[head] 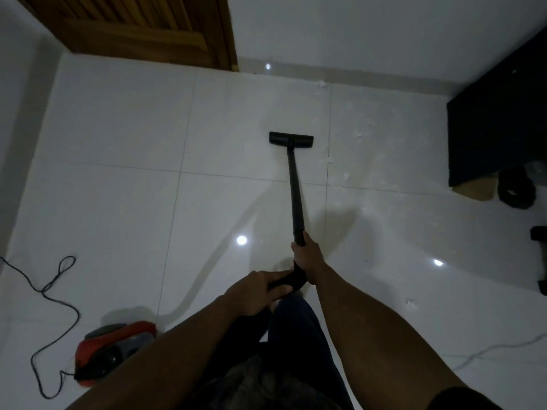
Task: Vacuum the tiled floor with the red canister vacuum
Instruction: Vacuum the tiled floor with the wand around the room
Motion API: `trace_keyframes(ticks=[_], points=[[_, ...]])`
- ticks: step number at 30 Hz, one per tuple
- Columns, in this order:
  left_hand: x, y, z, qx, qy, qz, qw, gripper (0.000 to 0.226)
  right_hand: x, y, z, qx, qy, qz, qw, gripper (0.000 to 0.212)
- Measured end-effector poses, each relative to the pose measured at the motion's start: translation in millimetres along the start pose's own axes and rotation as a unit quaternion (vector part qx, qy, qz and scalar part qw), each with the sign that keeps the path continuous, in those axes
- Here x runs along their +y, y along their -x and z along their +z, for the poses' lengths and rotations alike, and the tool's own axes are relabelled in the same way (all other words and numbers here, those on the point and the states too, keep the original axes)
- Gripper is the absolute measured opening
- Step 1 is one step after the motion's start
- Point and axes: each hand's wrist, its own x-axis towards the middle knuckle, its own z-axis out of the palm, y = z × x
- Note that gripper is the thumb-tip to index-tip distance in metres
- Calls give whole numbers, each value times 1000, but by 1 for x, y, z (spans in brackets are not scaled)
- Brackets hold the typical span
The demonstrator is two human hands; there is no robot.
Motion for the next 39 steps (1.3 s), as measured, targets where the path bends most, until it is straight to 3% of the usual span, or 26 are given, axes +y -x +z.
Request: trace_keyframes(ticks=[6,13,22,28,35,39], points=[[16,-50,-78,17,14,5,1000,56,-90,-47,-14,-11,-3,-11,1000,51],[30,-105,-157,57,39,-14,997,48,-186,-104,-22,-22,-24,15,999,65],[48,-170,-245,65,38,-65,995,52,-280,-176,-34,-24,-7,18,1000,61],[53,-188,-266,50,-4,-57,997,50,-293,-194,-38,-24,-17,28,999,61],[52,-174,-253,93,-14,-46,994,53,-291,-178,-35,11,-6,-13,1000,58],[40,-154,-235,65,-29,-9,997,51,-271,-147,-31,29,9,-24,999,59]])
